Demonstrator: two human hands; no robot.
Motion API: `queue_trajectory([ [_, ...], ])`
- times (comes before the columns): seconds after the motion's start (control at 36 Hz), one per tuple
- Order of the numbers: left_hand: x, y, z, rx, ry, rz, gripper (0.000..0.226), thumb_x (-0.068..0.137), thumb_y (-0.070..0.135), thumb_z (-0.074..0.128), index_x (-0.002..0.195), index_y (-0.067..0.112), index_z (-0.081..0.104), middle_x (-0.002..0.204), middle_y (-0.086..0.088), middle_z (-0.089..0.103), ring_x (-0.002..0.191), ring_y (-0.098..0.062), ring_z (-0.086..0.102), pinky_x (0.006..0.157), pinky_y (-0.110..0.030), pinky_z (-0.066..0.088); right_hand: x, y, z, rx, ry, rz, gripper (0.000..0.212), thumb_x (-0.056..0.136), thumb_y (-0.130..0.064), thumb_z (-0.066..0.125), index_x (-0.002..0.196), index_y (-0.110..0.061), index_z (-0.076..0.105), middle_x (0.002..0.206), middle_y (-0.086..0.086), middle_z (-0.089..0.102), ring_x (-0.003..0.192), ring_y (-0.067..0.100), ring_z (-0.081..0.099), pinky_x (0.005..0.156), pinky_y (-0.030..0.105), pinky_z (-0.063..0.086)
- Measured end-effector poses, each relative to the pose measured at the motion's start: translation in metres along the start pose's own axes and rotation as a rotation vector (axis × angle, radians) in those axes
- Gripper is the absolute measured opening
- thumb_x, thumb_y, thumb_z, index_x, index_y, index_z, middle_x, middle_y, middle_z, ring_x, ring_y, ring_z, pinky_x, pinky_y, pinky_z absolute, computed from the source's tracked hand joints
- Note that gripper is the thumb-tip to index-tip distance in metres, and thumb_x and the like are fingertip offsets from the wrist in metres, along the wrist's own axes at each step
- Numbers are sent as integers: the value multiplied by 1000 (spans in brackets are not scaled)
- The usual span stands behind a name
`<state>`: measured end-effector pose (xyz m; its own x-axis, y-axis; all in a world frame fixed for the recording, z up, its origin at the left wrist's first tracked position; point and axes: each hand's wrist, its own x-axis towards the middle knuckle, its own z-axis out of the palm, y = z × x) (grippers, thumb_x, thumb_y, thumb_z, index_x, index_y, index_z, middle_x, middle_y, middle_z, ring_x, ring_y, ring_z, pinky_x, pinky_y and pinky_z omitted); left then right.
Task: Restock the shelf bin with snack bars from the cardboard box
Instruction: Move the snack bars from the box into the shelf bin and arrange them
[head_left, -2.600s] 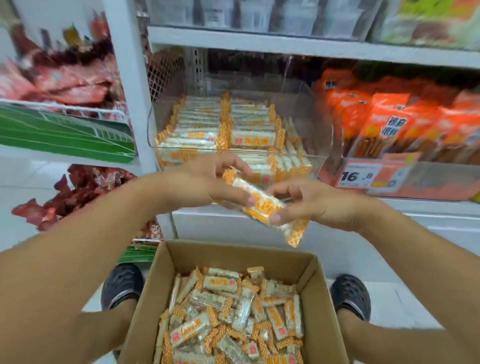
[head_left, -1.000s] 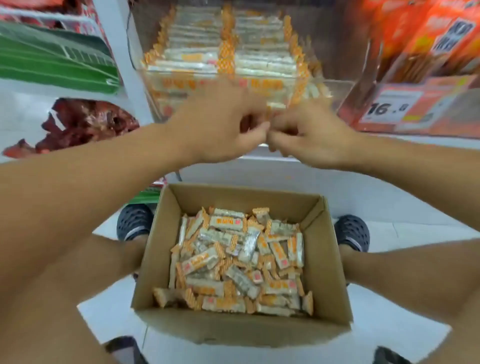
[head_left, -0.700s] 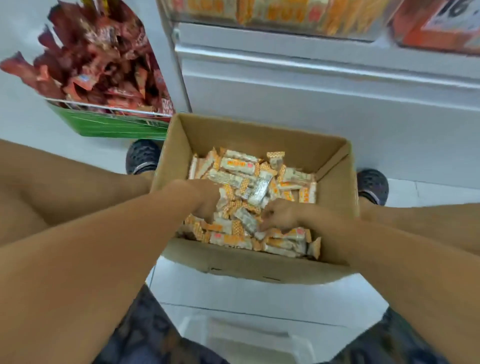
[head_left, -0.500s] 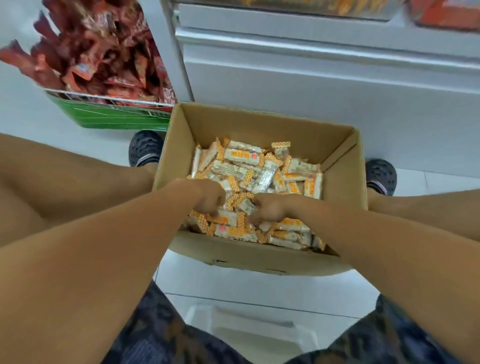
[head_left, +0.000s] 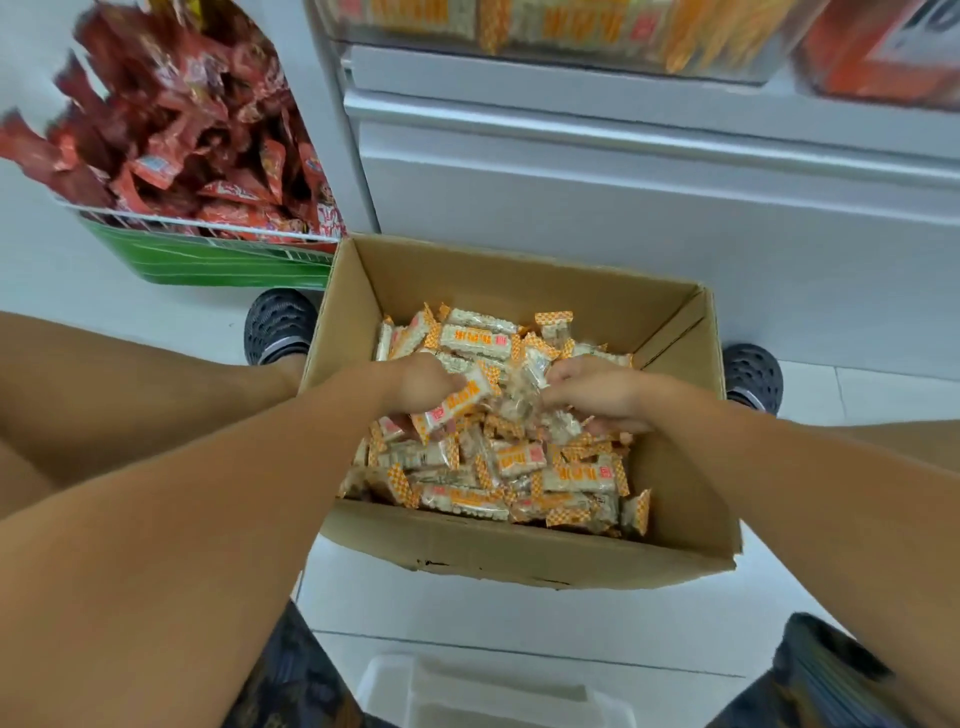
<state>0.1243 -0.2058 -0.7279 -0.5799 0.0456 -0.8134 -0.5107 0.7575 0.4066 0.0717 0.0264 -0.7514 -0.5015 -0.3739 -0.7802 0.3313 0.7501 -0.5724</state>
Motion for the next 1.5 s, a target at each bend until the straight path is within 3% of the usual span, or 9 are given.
queue_trajectory([
  [0.08, -11, 10, -6, -527, -41, 1, 45, 104, 41, 44, 142, 18, 38, 86, -6, 60, 54, -18, 61, 55, -31, 52, -16, -10, -19, 157, 58, -152, 38, 79, -13, 82, 74, -17, 45, 66, 4, 52, 59, 17, 53, 52, 23, 40],
  [0.19, -29, 35, -20, -937, -59, 106, 28, 102, 35, 53, 123, 17, 54, 82, -14, 65, 70, -26, 59, 69, -37, 57, -43, -45, -39, 130, 117, -417, 42, 75, -1, 84, 75, -13, 44, 60, -3, 48, 46, 7, 47, 42, 20, 41],
  [0.36, -81, 103, -90, -935, -170, 338, 43, 103, 46, 38, 114, 13, 63, 84, -11, 73, 61, -18, 68, 55, -29, 58, -117, -143, -92, -936, 496, -929, 47, 60, -20, 89, 69, -28, 44, 77, -10, 47, 71, 15, 48, 61, 37, 44],
  [0.53, -162, 162, -158, -635, -261, 601, 51, 89, 50, 50, 125, 16, 62, 113, -22, 70, 76, -23, 71, 61, -31, 61, -190, -213, -140, -1108, 738, -1219, 30, 63, -14, 86, 71, -21, 58, 90, -1, 62, 82, 21, 59, 66, 39, 52],
  [0.72, -195, 199, -194, -434, 49, 782, 36, 74, 31, 69, 110, 25, 69, 101, 2, 73, 77, -17, 68, 58, -28, 59, -217, -236, -188, -376, 660, -1136, 43, 70, -42, 87, 101, -24, 64, 123, -1, 62, 110, 14, 64, 93, 31, 52],
  [0.86, -185, 221, -219, -372, 227, 970, 29, 90, 12, 66, 118, 18, 69, 88, 1, 69, 75, -11, 62, 60, -23, 53, -211, -245, -211, -100, 368, -1057, 67, 71, -10, 76, 133, -18, 52, 110, 5, 73, 94, 14, 70, 79, 27, 57],
  [1.17, -137, 233, -237, -406, 478, 966, 37, 72, 12, 84, 107, 10, 71, 95, -8, 69, 72, -11, 65, 66, -22, 57, -181, -250, -228, -431, 686, -902, 55, 65, -24, 92, 114, -24, 66, 96, -1, 74, 86, 25, 72, 80, 53, 57],
  [1.31, -140, 222, -238, -303, 473, 962, 34, 74, 11, 83, 105, 17, 71, 72, 10, 65, 54, -1, 59, 48, -11, 44, -182, -254, -221, -519, 692, -867, 53, 64, -34, 92, 109, -29, 65, 97, -8, 72, 78, 12, 69, 75, 40, 57],
  [1.5, -139, 211, -234, -105, 424, 866, 50, 61, 65, 82, 103, 41, 71, 101, 9, 75, 90, 0, 67, 82, -26, 47, -178, -246, -216, -655, 674, -838, 45, 66, -33, 91, 104, -25, 67, 91, -15, 63, 71, -11, 56, 60, 9, 39],
])
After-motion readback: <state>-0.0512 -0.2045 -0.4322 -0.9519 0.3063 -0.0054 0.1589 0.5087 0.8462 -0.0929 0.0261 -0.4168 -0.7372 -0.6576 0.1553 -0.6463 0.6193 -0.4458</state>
